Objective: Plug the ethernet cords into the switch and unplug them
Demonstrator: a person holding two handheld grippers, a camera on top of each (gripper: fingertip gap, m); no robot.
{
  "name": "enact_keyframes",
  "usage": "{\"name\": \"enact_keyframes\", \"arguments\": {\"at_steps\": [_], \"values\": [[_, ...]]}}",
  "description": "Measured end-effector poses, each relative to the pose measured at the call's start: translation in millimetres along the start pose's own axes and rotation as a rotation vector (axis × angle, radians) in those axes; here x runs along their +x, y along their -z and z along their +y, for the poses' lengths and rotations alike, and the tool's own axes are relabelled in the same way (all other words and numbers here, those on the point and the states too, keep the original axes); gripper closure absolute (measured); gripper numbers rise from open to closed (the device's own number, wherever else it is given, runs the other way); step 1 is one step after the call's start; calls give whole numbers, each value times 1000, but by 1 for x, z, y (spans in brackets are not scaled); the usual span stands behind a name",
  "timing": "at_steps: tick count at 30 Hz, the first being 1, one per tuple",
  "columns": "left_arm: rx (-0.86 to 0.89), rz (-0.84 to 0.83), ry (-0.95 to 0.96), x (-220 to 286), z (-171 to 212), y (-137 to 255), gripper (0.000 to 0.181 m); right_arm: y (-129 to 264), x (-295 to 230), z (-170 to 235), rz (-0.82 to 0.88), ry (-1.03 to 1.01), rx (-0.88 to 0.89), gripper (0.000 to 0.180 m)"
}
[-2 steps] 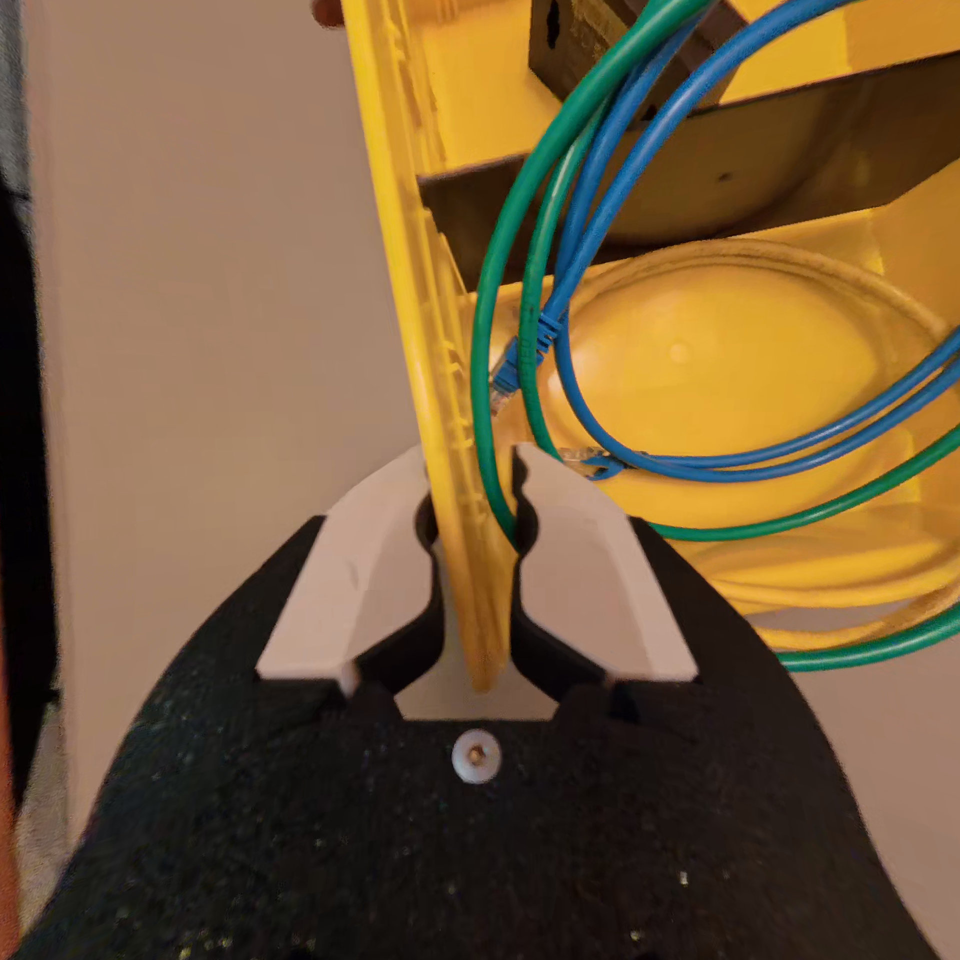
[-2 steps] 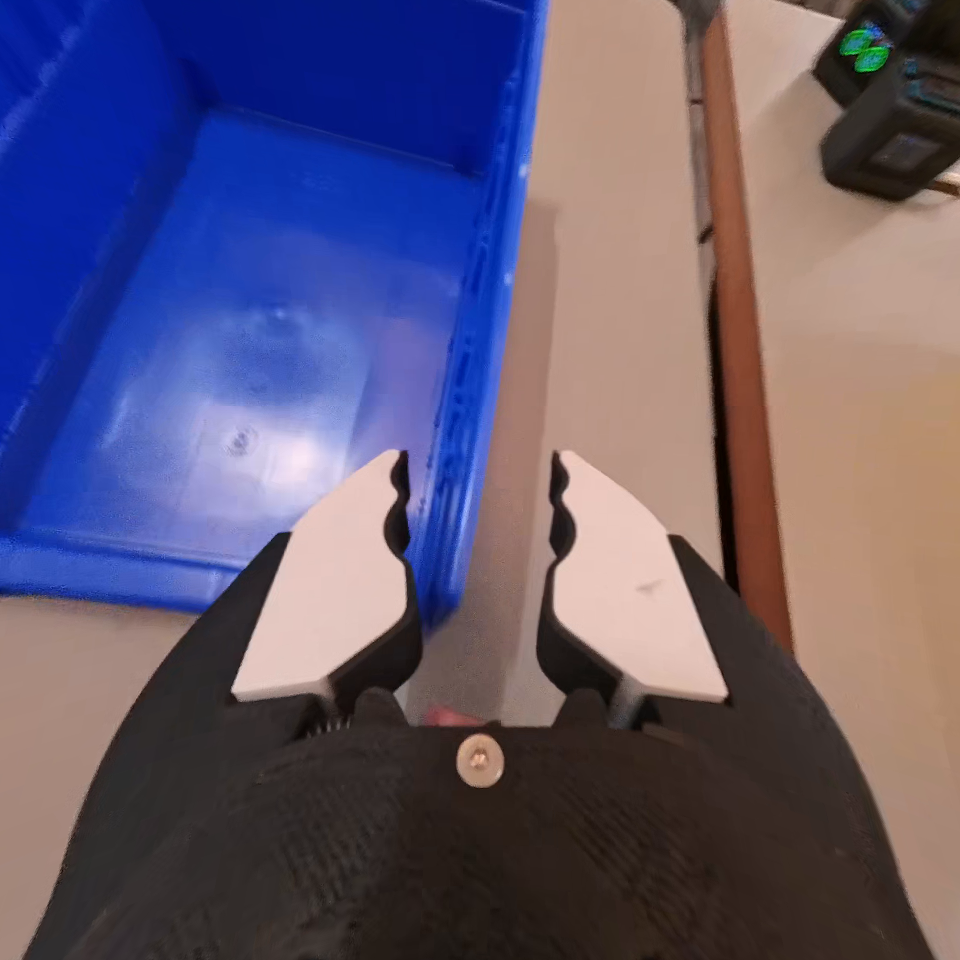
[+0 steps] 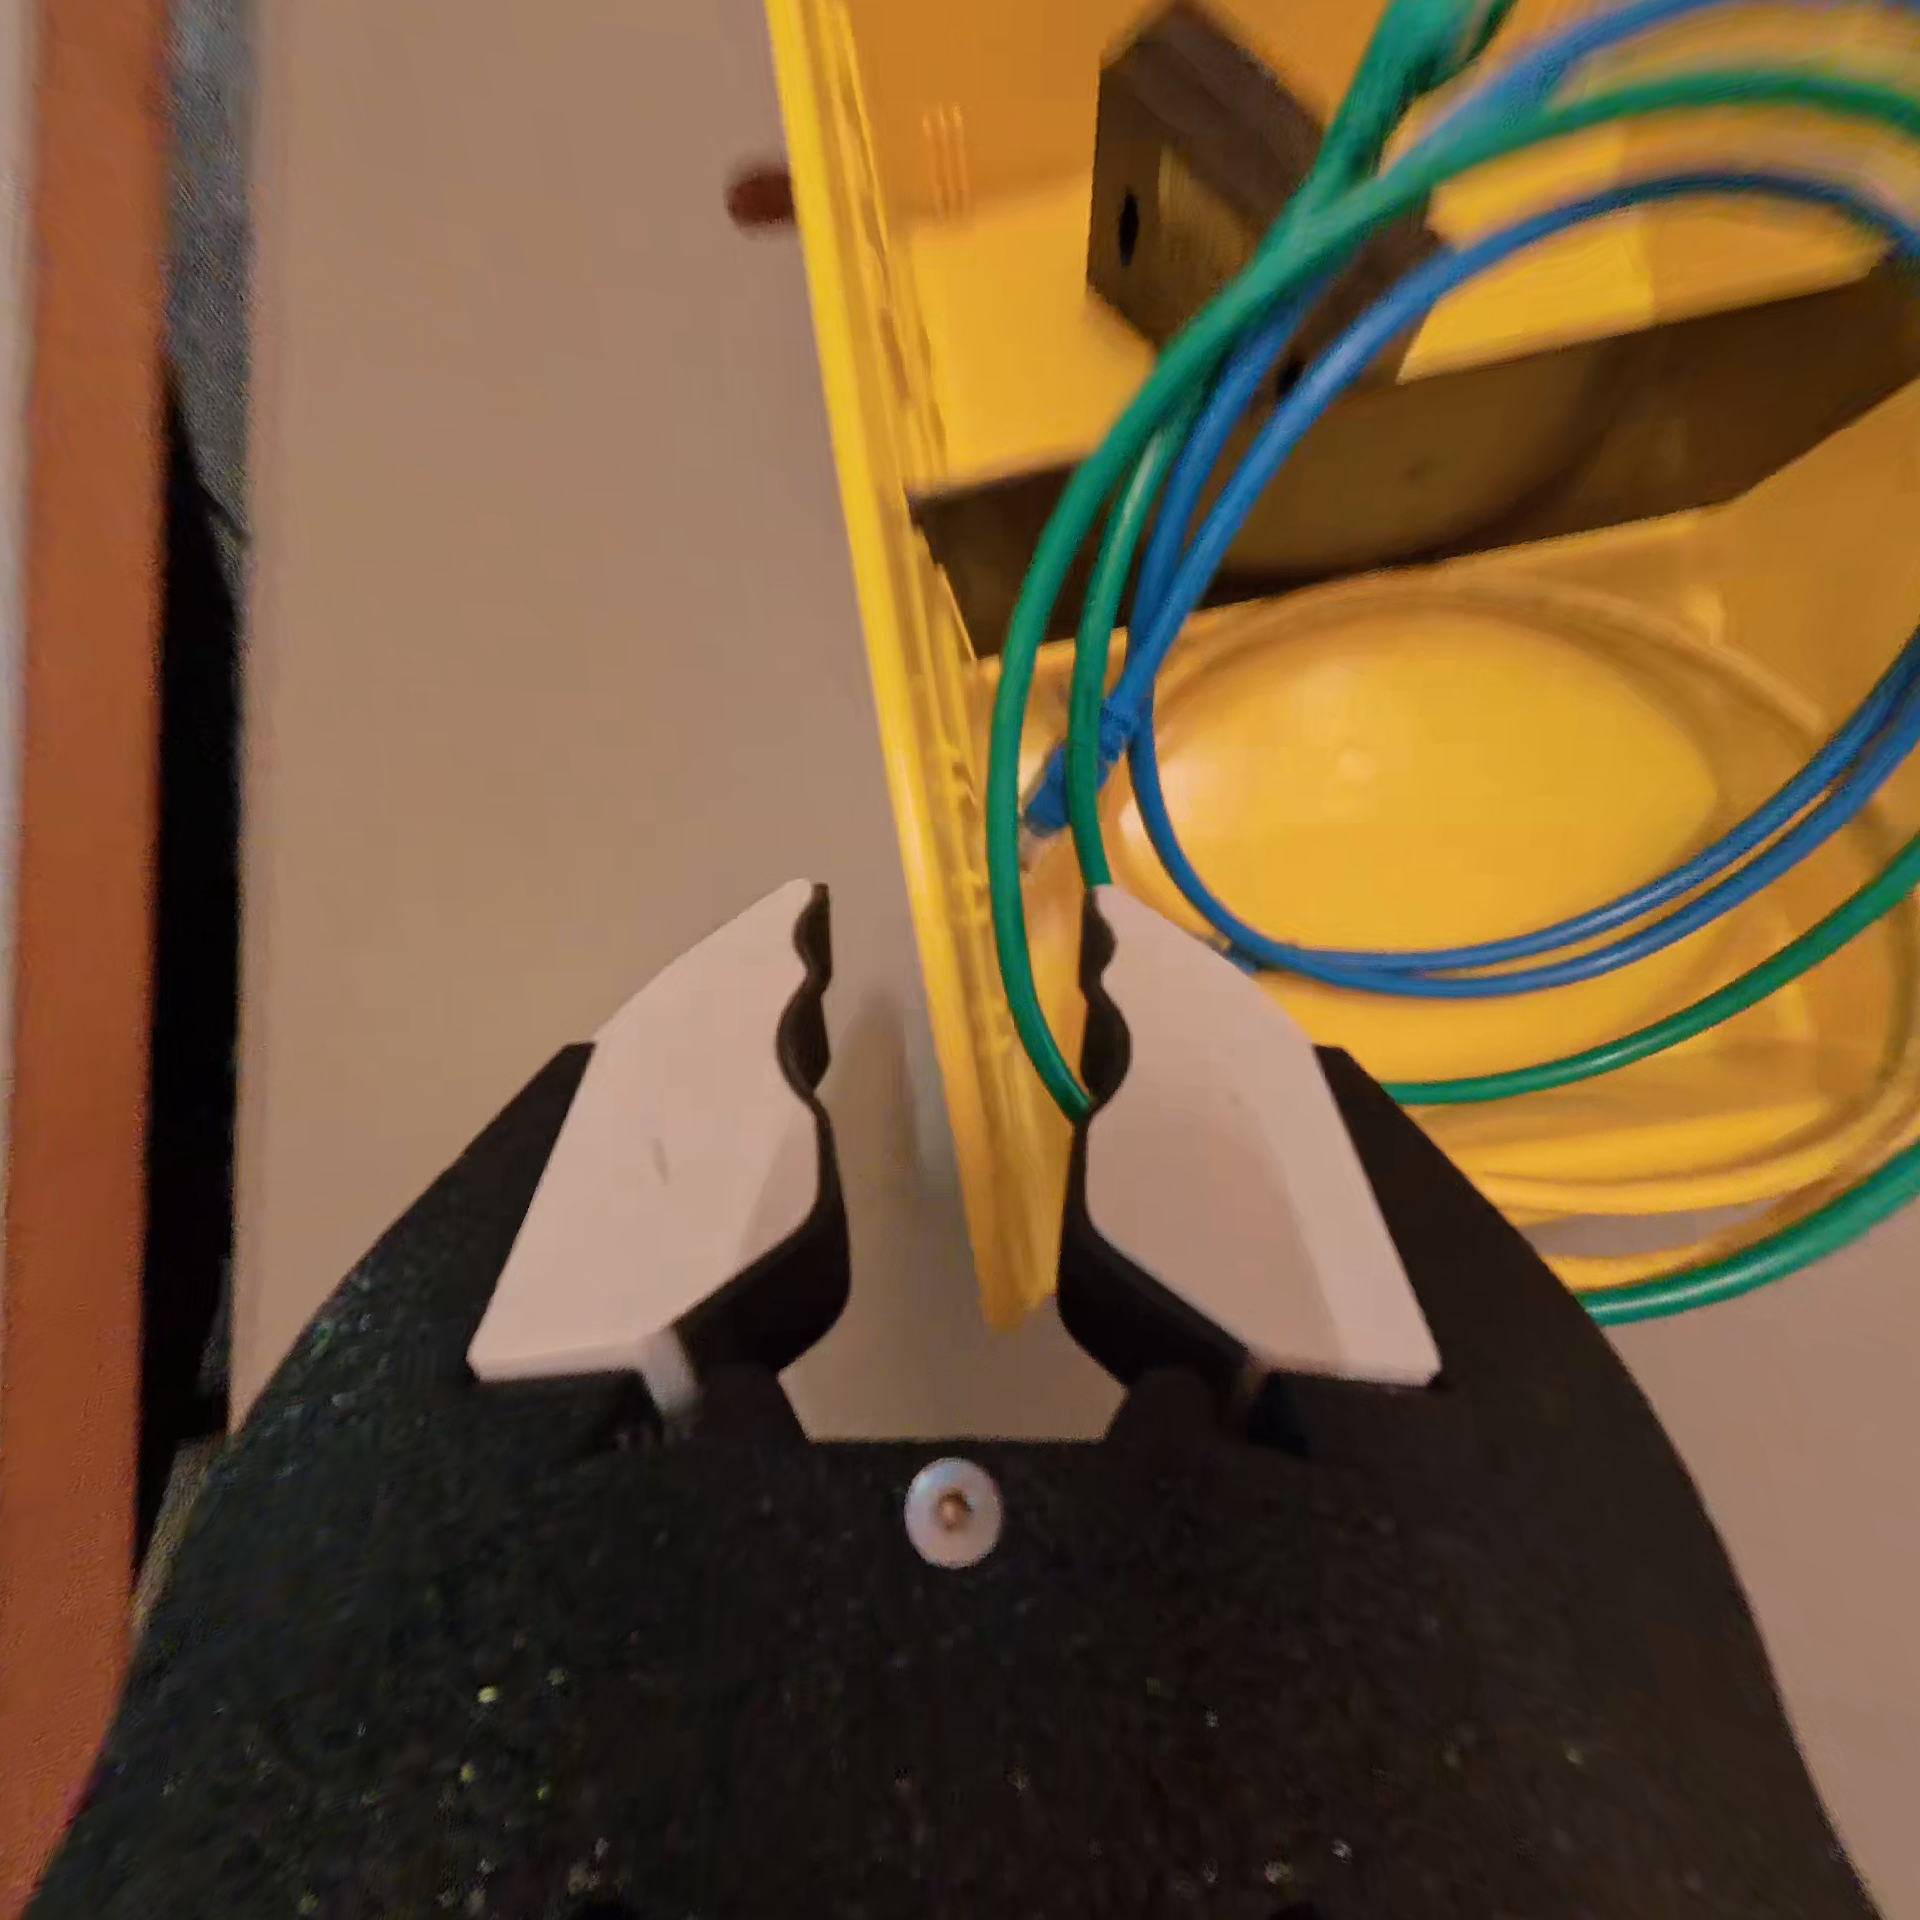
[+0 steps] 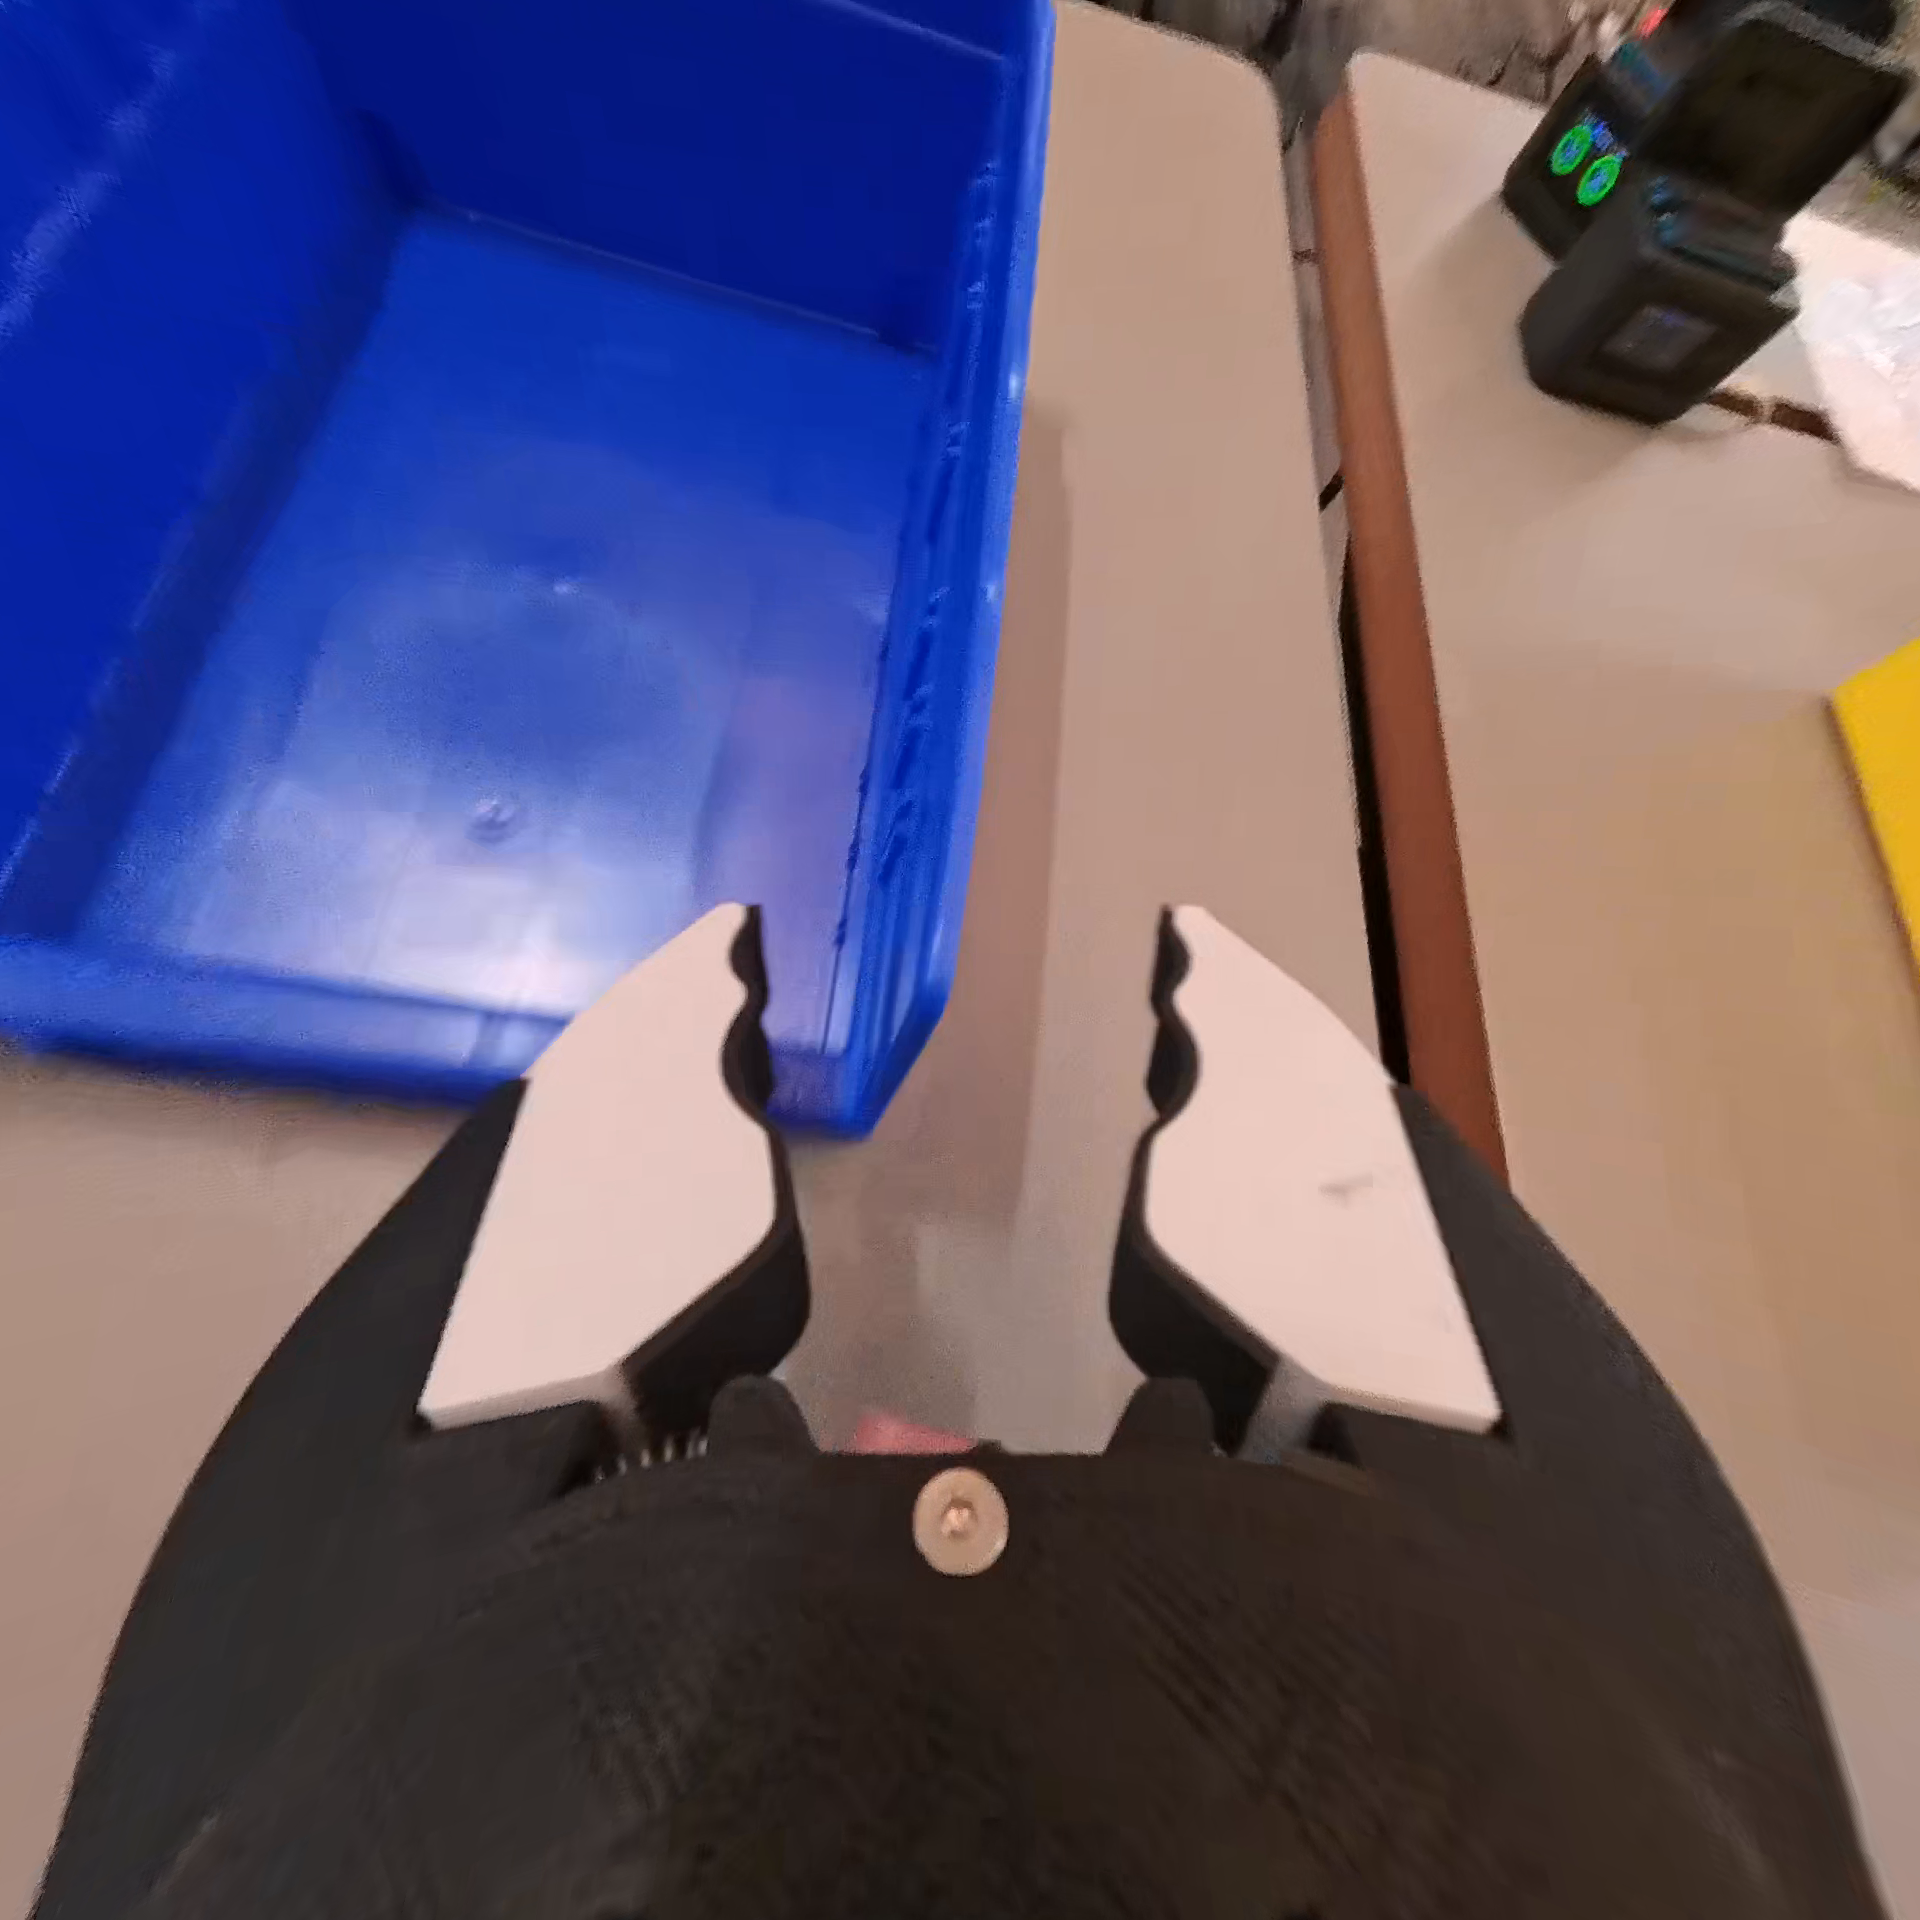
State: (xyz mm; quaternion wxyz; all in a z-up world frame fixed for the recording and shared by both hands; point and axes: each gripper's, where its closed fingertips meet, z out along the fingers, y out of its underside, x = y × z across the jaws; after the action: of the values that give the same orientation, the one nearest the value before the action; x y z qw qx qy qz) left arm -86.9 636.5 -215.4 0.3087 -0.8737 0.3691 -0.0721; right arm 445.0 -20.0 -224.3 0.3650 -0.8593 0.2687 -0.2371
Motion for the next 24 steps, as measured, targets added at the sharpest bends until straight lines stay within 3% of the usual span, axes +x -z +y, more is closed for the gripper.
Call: {"name": "enact_keyframes", "arguments": {"at_steps": [5,10,14,17,24], "values": [[86,180,70,19,-80,34,115,56,-47,3,-19,50,155,85],[-88,373,120,61,-138,8,119,72,-106,-17,-116,-10,379,87],[-326,337,181,69,-141,-44,113,68,-131,-21,-144,35,380,88],[-469,214,173,61,-130,-80,108,70,-135,-18,-132,65,387,91],[-662,92,173,45,-105,-131,115,69,-155,-12,-218,76,391,93]]}}
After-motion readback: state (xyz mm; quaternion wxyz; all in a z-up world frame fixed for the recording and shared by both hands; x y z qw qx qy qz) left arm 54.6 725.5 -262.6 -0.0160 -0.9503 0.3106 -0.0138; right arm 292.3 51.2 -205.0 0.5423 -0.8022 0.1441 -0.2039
